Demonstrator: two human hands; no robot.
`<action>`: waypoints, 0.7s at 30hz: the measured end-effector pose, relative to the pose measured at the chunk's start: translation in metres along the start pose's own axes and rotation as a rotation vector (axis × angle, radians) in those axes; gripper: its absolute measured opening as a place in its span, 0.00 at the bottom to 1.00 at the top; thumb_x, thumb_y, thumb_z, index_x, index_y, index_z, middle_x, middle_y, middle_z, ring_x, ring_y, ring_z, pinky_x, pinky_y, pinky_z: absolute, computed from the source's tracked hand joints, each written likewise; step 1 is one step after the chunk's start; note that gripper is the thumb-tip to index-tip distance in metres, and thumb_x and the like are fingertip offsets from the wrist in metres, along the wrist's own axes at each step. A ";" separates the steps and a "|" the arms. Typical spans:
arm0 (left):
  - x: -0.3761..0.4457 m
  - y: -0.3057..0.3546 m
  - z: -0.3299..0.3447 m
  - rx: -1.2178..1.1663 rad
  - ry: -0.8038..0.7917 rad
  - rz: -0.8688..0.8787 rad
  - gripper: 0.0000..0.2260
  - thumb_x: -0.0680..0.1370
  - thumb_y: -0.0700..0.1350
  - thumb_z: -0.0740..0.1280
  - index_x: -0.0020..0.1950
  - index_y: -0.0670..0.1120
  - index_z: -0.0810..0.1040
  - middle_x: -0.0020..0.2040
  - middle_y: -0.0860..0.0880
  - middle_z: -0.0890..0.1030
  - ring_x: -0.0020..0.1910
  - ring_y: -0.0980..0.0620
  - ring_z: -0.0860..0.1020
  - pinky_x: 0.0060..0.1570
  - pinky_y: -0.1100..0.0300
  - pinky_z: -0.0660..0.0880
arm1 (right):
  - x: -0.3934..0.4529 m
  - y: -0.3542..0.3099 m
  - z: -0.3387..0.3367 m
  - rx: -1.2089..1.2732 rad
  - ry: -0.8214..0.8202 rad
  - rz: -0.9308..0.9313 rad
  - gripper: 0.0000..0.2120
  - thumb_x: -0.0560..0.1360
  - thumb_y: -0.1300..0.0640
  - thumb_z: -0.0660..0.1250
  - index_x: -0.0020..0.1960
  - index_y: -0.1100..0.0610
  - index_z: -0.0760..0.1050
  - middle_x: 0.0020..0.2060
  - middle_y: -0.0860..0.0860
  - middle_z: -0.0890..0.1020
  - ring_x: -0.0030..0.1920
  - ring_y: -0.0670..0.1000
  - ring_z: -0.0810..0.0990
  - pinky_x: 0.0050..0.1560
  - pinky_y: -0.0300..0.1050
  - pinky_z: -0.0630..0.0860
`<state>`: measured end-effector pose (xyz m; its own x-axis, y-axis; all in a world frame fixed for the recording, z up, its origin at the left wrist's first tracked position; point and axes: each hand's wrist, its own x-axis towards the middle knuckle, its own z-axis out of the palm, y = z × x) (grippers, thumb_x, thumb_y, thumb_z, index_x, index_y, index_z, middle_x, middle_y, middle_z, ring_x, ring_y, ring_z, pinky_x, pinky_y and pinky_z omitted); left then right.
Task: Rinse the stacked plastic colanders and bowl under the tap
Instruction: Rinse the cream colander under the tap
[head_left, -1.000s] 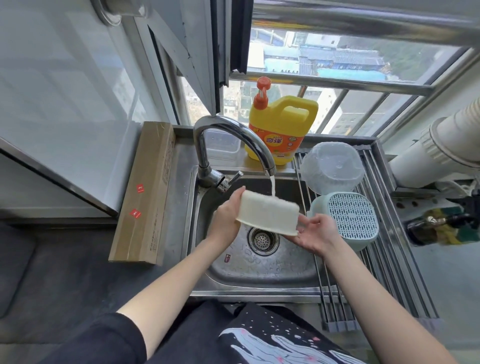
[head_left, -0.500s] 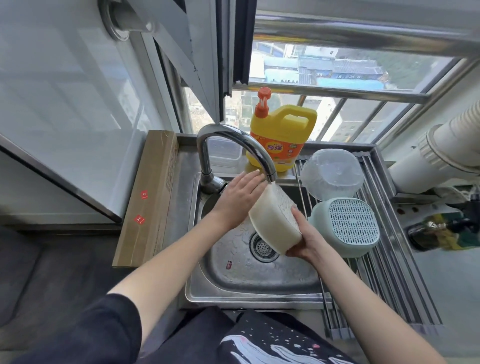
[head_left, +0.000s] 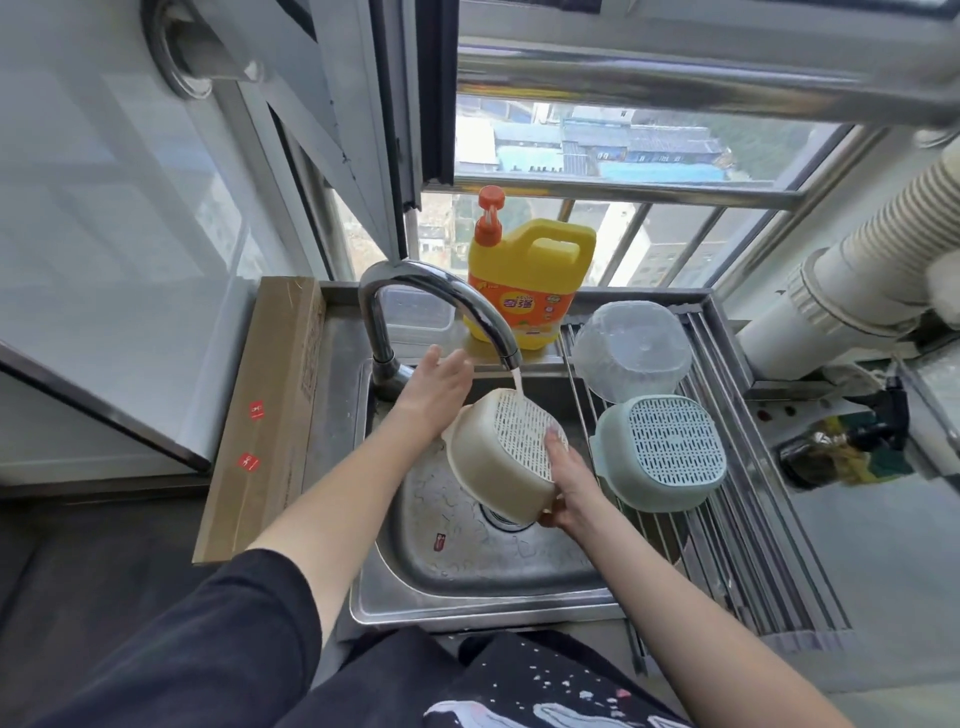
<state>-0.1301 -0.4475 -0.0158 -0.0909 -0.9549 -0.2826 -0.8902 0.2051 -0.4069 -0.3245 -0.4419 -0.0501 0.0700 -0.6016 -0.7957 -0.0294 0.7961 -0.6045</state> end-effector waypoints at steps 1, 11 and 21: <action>-0.001 -0.001 0.001 0.000 0.003 0.007 0.19 0.82 0.40 0.50 0.73 0.41 0.61 0.71 0.46 0.63 0.73 0.47 0.55 0.71 0.47 0.53 | -0.001 -0.001 -0.001 -0.002 -0.007 0.000 0.24 0.75 0.38 0.63 0.65 0.51 0.71 0.54 0.52 0.81 0.46 0.55 0.80 0.39 0.48 0.76; -0.005 -0.024 -0.003 -0.154 0.074 -0.024 0.17 0.80 0.39 0.53 0.69 0.45 0.65 0.66 0.48 0.67 0.68 0.46 0.62 0.66 0.53 0.59 | -0.008 -0.006 -0.005 -0.017 -0.031 -0.032 0.25 0.75 0.36 0.60 0.65 0.50 0.70 0.57 0.53 0.81 0.48 0.56 0.80 0.37 0.48 0.77; -0.006 -0.018 -0.006 -0.151 0.066 -0.045 0.18 0.79 0.40 0.56 0.70 0.45 0.65 0.66 0.47 0.68 0.68 0.45 0.62 0.69 0.51 0.58 | -0.011 -0.001 -0.023 -0.056 -0.017 0.001 0.25 0.76 0.36 0.60 0.68 0.47 0.67 0.56 0.51 0.80 0.46 0.55 0.79 0.34 0.47 0.76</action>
<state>-0.1160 -0.4469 -0.0017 -0.0745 -0.9755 -0.2072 -0.9504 0.1324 -0.2814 -0.3476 -0.4374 -0.0420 0.0871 -0.5990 -0.7960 -0.0852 0.7916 -0.6051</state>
